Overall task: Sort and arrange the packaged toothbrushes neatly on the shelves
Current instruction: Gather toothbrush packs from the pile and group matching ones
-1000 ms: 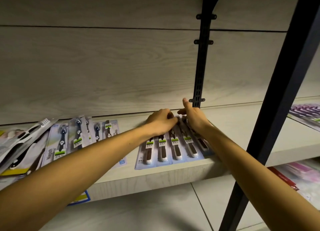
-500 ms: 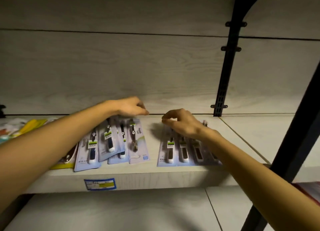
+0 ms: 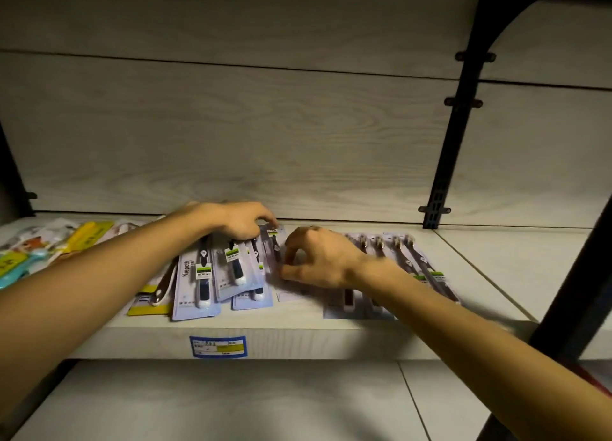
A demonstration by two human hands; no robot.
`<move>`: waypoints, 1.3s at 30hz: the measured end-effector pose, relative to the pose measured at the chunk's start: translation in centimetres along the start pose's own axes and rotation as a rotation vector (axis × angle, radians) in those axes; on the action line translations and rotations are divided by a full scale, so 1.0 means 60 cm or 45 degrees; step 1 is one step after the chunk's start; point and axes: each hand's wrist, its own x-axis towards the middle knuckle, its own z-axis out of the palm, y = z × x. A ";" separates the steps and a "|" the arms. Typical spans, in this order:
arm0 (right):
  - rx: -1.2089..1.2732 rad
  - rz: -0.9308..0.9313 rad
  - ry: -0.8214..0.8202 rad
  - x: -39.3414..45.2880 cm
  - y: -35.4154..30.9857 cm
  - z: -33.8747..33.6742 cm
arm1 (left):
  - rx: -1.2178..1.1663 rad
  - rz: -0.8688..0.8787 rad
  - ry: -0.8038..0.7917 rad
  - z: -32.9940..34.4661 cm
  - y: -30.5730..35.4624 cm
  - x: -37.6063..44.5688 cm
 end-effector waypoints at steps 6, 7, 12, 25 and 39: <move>0.015 0.192 0.298 -0.005 0.013 -0.043 | -0.024 0.107 0.043 -0.011 0.013 0.007; 0.096 0.239 0.307 -0.005 0.024 -0.057 | -0.033 0.123 0.071 -0.010 0.016 0.009; 0.346 0.213 0.184 -0.017 0.096 -0.105 | 0.045 0.257 0.215 -0.003 0.042 0.028; 0.813 0.672 0.468 -0.076 0.209 -0.071 | 0.365 0.115 0.490 -0.006 0.131 0.054; 0.362 0.556 0.371 -0.142 0.154 -0.016 | 0.541 0.109 0.472 0.041 0.197 -0.004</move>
